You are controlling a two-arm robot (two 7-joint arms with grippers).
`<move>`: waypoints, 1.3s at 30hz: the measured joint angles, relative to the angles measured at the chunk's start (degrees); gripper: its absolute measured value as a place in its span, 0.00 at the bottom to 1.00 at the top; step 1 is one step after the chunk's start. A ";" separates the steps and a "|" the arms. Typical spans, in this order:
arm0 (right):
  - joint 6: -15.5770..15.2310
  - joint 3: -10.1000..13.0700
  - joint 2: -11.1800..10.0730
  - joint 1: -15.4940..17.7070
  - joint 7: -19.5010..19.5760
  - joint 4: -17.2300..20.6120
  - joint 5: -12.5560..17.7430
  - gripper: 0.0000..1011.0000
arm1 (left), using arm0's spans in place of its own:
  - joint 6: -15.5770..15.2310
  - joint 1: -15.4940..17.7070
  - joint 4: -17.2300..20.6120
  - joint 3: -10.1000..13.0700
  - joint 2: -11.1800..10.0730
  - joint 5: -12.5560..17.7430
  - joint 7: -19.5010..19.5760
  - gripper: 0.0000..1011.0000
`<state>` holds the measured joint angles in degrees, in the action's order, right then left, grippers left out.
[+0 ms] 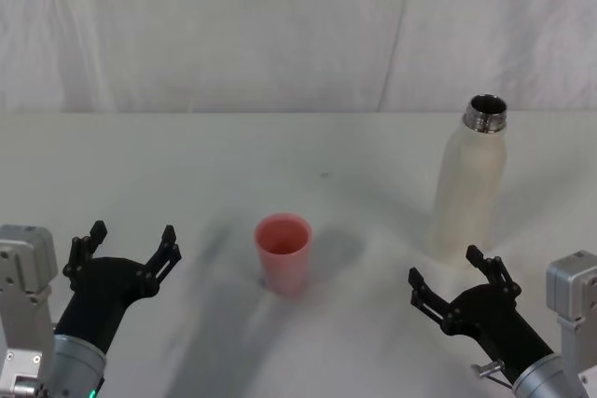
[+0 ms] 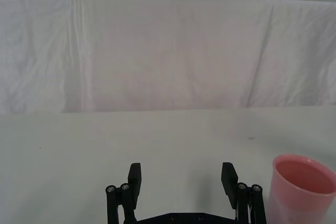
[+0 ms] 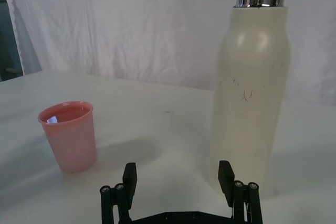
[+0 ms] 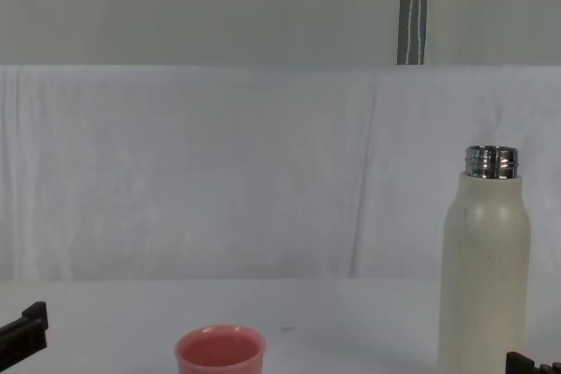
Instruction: Grasp the thermos with one hand and pour water into the cup lid.
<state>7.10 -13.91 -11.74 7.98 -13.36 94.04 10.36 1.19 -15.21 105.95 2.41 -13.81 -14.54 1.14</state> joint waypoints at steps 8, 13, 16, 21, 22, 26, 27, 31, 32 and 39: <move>0.43 -0.28 0.53 -0.55 -0.29 -1.18 -0.14 0.99 | 0.00 0.00 0.00 0.00 0.00 0.00 0.00 0.99; 0.44 -0.30 0.56 -0.68 -0.38 -1.36 -0.10 0.99 | 0.00 0.00 0.00 0.00 0.00 0.00 0.00 0.99; 0.44 -0.30 0.56 -0.66 -0.38 -1.36 -0.10 0.99 | 0.00 0.00 0.00 0.00 0.00 0.00 0.00 0.99; 0.43 -0.30 0.54 -0.64 -0.38 -1.33 -0.10 0.99 | 0.00 0.00 0.00 0.00 0.00 0.00 0.00 0.99; 0.43 -0.29 0.53 -0.63 -0.38 -1.32 -0.10 0.99 | 0.00 0.00 0.00 0.00 0.00 0.00 0.00 0.99; 0.42 -0.29 0.53 -0.60 -0.38 -1.31 -0.10 0.99 | 0.00 0.00 0.00 0.00 0.00 0.00 0.00 0.99; 0.42 -0.29 0.53 -0.60 -0.38 -1.31 -0.10 0.99 | 0.00 0.00 0.00 0.00 0.00 0.00 0.00 0.99; 0.41 -0.29 0.53 -0.58 -0.37 -1.29 -0.10 0.99 | 0.00 0.00 0.00 0.00 0.00 0.00 0.00 0.99; 0.41 -0.30 0.53 -0.58 -0.37 -1.28 -0.10 0.99 | 0.00 0.00 0.00 0.00 0.00 0.00 0.00 0.99; 0.41 -0.30 0.53 -0.58 -0.36 -1.25 -0.10 0.99 | 0.00 0.00 0.00 0.00 0.00 0.00 0.00 0.99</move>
<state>7.50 -14.20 -11.21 7.40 -13.72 92.79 10.26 1.19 -15.21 105.95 2.42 -13.81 -14.54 1.14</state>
